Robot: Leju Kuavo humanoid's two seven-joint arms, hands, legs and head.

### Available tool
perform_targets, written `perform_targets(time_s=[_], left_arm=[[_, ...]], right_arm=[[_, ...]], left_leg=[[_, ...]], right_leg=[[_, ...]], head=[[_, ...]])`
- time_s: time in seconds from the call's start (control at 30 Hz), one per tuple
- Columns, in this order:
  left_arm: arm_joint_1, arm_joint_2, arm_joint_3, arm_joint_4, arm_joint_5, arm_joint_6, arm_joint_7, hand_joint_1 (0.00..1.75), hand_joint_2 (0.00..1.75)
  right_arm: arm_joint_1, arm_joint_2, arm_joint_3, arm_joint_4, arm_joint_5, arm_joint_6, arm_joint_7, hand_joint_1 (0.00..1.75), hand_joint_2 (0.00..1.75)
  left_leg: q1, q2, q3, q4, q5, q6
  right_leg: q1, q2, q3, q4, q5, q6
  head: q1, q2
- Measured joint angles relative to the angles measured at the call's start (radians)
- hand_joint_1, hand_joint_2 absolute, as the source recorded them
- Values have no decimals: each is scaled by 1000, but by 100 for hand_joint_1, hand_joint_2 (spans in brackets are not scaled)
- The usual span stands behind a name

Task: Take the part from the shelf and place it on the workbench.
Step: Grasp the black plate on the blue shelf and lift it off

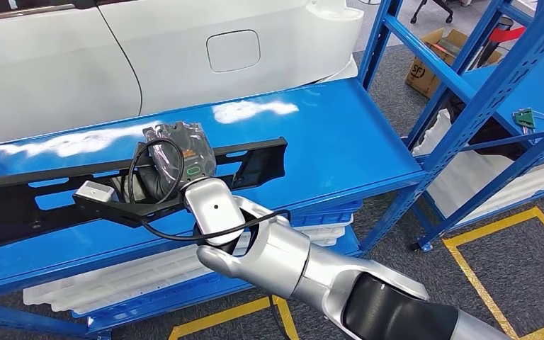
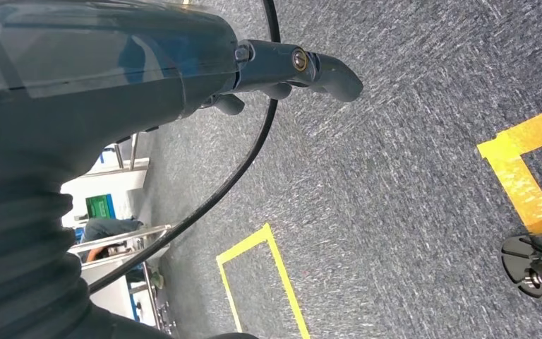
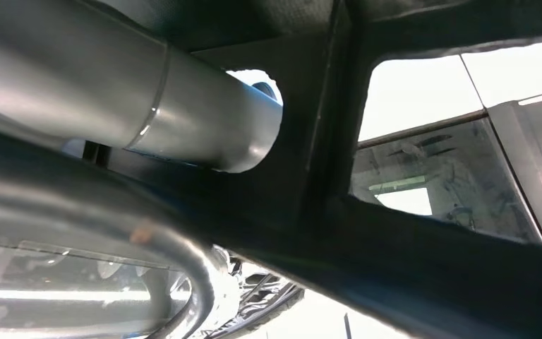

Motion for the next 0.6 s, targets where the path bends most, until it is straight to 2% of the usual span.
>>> perform_targets(time_s=[0.07, 0.13, 0.2, 0.4, 0.6], left_arm=[[0, 0, 0, 0, -1, 3, 0, 0, 87], [0, 0, 0, 0, -2, 6, 0, 0, 87], [0, 0, -1, 0, -4, 9, 0, 0, 175], [1, 0, -30, 0, -51, 52, 0, 0, 175], [1, 0, -32, 0, -27, 49, -1, 0, 175]], right_arm=[[0, 0, 0, 0, -1, -2, 0, 175, 0], [0, 0, 0, 0, -4, -4, 1, 175, 0], [0, 0, 0, 0, -8, -5, 1, 175, 0], [0, 0, 0, 0, -9, -6, 5, 175, 0], [0, -1, 0, 0, -10, -8, 3, 175, 0]], left_leg=[[0, 0, 0, 0, 0, 0], [0, 0, 0, 0, 0, 0], [0, 0, 0, 0, 0, 0], [0, 0, 0, 0, 0, 0], [0, 0, 0, 0, 0, 0]], right_leg=[[0, 0, 0, 0, 0, 0], [0, 0, 0, 0, 0, 0], [0, 0, 0, 0, 0, 0], [0, 0, 0, 0, 0, 0], [0, 0, 0, 0, 0, 0]], head=[[0, 0], [0, 0], [0, 0], [0, 0], [0, 0]])
